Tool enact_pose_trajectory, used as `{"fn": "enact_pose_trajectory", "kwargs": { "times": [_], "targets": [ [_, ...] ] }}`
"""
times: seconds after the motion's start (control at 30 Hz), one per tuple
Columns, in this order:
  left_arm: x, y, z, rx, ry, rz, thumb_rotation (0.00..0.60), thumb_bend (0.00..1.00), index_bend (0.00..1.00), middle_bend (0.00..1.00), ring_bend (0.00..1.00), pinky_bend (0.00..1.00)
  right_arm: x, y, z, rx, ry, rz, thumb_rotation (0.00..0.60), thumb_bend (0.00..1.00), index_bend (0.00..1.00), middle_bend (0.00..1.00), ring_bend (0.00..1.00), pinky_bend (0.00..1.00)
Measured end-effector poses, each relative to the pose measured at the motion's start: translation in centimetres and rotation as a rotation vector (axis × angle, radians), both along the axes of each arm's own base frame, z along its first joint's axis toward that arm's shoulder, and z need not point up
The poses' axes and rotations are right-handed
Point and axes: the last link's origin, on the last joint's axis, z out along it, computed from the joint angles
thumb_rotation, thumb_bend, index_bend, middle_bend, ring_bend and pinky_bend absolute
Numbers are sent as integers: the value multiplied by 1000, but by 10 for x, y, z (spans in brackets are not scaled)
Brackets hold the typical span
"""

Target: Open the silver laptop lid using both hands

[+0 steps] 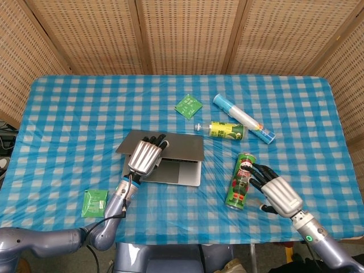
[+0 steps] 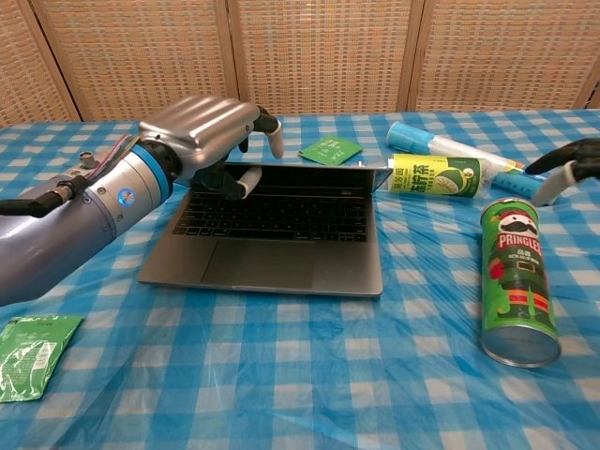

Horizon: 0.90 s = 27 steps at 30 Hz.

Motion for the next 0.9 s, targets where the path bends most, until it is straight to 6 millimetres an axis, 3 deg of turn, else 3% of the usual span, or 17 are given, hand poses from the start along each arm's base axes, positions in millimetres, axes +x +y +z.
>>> {"fn": "enact_pose_trajectory", "kwargs": {
  "times": [0.23,0.47,0.9],
  "targets": [
    [2,1,3,-11,3,-12,600,522,368,244,349,424,39,-19,-31,135,26,61,600,815,280,217,152,275],
    [4,3,3,-27,-9,-10,600,521,368,250,355,424,74,-33,-61,216,16,53,600,857,281,222,163,285],
    [4,3,6,-35,-24,-18,600,521,353,250,355,424,106,-59,-110,241,40,2,600,874,281,221,170,301]
  ]
}}
